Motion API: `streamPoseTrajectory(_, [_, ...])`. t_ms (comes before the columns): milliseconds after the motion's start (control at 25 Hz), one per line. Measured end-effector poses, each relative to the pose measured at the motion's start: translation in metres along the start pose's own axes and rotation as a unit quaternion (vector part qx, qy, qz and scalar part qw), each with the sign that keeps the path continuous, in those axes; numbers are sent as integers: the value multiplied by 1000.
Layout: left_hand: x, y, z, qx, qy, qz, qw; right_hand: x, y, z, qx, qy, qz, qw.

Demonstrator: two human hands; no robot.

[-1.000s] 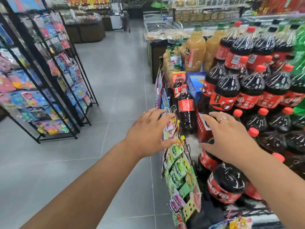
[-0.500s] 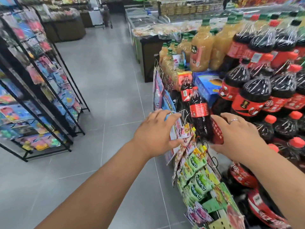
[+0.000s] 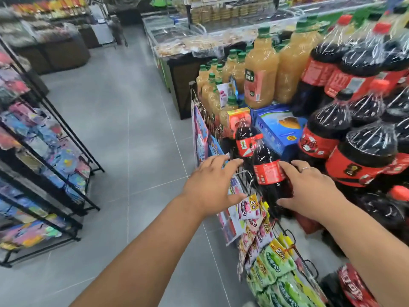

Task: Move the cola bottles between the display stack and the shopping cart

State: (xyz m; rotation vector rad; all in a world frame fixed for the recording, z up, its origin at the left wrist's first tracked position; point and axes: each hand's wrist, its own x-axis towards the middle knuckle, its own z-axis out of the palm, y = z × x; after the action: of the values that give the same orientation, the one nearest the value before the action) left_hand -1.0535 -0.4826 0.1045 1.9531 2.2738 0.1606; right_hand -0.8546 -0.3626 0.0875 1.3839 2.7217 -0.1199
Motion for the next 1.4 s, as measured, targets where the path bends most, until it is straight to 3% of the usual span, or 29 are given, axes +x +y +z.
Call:
streamPoseTrajectory(480, [183,-16,34,-14,-88,57,994,116,29,43,20,-58,53,997])
streamPoseTrajectory(800, [282,-34,70,-21,-138,134,981,153,21,79,57,-74,149,984])
streamPoseTrajectory(1000, [334,-55,94,-25,-196,202,959,178,-3,106,114,-77,253,958])
streamPoseTrajectory(1200, [356,-67,109,-149,-246,212,934,198,-13,125,199,-60,345,915])
streamPoseTrajectory(1400, [354,-70,109,-197,-231,236,923,205,-24,141,262,-17,416,871])
